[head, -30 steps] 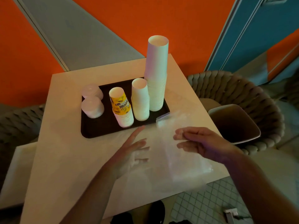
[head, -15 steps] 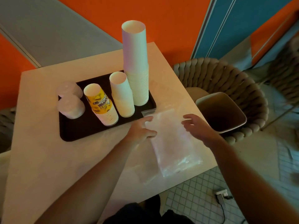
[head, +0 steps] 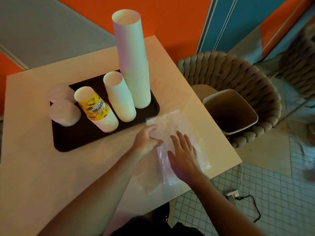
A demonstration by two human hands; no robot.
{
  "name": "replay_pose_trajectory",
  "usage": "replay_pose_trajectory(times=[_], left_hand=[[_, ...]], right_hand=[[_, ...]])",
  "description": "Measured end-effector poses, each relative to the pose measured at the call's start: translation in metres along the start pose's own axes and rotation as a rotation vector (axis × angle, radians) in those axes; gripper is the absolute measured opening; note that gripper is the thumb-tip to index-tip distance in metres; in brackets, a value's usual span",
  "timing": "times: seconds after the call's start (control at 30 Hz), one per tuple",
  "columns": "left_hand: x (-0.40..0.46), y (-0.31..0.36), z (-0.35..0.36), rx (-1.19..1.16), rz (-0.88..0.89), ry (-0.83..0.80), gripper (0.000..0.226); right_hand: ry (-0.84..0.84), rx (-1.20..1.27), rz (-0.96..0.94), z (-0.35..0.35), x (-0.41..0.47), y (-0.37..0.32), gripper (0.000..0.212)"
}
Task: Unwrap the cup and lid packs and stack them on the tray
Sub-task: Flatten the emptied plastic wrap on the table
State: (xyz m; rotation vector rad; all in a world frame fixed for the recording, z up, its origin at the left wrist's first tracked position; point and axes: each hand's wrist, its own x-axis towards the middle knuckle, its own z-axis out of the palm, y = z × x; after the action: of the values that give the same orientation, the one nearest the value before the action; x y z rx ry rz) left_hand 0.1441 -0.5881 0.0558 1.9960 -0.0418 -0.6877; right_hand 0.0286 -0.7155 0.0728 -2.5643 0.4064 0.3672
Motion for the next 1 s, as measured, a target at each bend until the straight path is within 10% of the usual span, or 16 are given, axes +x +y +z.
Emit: replay_pose_trajectory(times=[0.7,1.0], left_hand=[[0.004,-0.007,0.010,0.107,0.056,0.080,0.069],[-0.001,0.002,0.027,0.540,0.664,0.197,0.030]], right_hand=[[-0.041,-0.124,0.035,0.028,0.004,0.022,0.070],[0.006,-0.159,0.001,0.037,0.003,0.029,0.075]])
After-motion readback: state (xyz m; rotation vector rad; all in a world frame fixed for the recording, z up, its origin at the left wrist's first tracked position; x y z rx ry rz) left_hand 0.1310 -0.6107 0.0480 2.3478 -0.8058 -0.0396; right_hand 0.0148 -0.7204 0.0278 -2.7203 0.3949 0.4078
